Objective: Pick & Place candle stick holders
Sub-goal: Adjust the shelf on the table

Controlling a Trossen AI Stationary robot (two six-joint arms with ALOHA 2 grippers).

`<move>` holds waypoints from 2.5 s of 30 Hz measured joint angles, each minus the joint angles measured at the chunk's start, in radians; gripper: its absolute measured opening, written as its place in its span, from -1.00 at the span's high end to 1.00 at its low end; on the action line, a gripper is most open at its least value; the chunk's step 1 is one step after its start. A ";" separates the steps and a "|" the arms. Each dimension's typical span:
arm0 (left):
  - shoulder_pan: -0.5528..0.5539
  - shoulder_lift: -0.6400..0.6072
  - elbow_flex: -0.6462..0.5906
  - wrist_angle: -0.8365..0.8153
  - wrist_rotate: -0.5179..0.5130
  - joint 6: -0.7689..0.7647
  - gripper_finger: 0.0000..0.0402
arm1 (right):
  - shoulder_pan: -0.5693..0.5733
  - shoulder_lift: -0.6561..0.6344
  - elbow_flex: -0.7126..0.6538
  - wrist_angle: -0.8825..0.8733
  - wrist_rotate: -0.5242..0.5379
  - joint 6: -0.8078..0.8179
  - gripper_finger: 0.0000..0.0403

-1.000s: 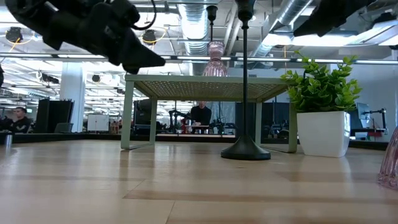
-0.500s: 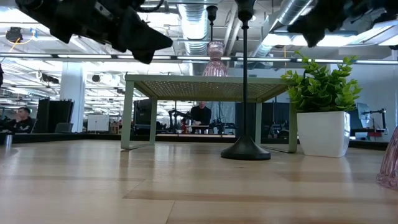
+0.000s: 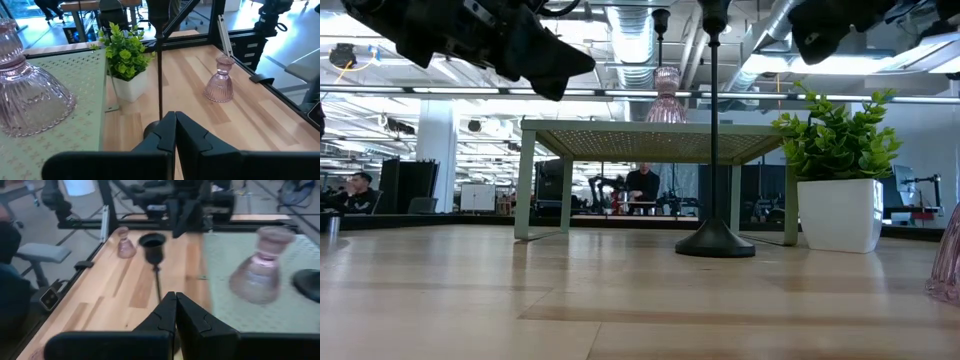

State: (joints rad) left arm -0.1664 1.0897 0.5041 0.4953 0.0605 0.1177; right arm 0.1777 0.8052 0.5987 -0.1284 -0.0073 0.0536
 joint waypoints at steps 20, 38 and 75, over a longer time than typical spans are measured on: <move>-0.076 0.246 0.002 0.215 -0.015 0.021 0.98 | 0.112 0.248 0.000 0.197 0.009 0.069 1.00; -0.078 0.236 -0.001 0.252 -0.047 0.000 0.98 | 0.107 0.208 0.000 0.185 0.041 0.113 1.00; -0.322 0.058 -0.002 -0.182 -0.928 -0.158 0.98 | 0.108 0.175 0.000 0.168 0.147 0.096 1.00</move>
State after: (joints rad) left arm -0.4889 1.1482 0.5022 0.3133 -0.8673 -0.0402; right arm 0.2859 0.9806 0.5983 0.0393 0.1398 0.1499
